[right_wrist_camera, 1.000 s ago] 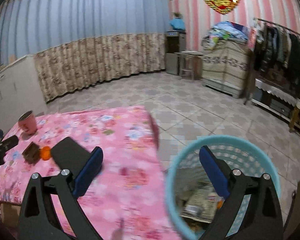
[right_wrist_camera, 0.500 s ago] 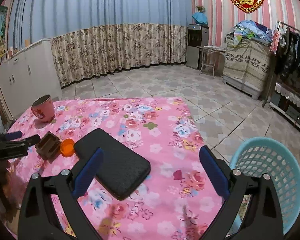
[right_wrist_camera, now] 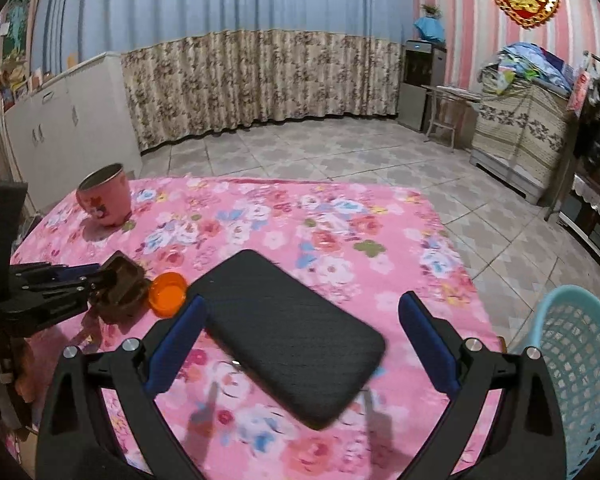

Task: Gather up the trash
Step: 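Grasp the small brown tray by its rim with the left tool, then grasp the orange round lid with the right tool while the left tool holds the tray, then carry the brown tray and orange lid over the teal basket, then open the left tool to drop the brown tray into the basket, then open the right tool to drop the orange lid into the basket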

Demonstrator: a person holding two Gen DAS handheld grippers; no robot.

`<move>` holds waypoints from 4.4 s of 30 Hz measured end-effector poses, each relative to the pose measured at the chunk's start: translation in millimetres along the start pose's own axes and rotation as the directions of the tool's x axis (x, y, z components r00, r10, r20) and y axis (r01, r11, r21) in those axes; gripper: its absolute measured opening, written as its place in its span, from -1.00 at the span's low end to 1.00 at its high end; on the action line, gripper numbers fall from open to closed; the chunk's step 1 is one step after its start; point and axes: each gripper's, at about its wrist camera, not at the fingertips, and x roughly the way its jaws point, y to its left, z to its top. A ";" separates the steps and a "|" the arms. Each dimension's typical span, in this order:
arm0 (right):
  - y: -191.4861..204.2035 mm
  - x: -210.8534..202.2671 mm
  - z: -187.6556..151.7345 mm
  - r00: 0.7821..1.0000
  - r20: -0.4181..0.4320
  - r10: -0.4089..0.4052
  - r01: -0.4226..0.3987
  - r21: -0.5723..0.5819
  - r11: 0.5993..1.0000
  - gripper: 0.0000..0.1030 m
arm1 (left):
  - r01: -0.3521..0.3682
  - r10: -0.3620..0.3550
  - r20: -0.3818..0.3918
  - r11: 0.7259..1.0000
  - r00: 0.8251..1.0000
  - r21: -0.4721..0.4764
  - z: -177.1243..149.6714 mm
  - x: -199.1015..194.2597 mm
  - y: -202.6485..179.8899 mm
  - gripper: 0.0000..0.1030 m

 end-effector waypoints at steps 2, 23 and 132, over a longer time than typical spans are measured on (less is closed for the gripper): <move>8.2 7.2 0.0 1.000 -0.014 0.015 -0.015 -0.003 1.000 0.84 | 0.009 -0.009 0.015 1.000 1.000 0.002 -0.2 -2.6 0.4 -0.79; 92.4 83.3 13.5 0.983 -0.145 0.112 -0.129 -0.118 0.985 0.82 | -0.060 0.071 0.090 0.992 0.993 -0.113 5.1 -61.5 77.9 -0.93; -291.0 -89.9 -70.9 0.956 -0.079 -0.281 0.291 0.358 0.887 0.75 | 0.099 -0.154 0.309 0.978 0.939 0.185 0.4 -136.3 -277.4 0.90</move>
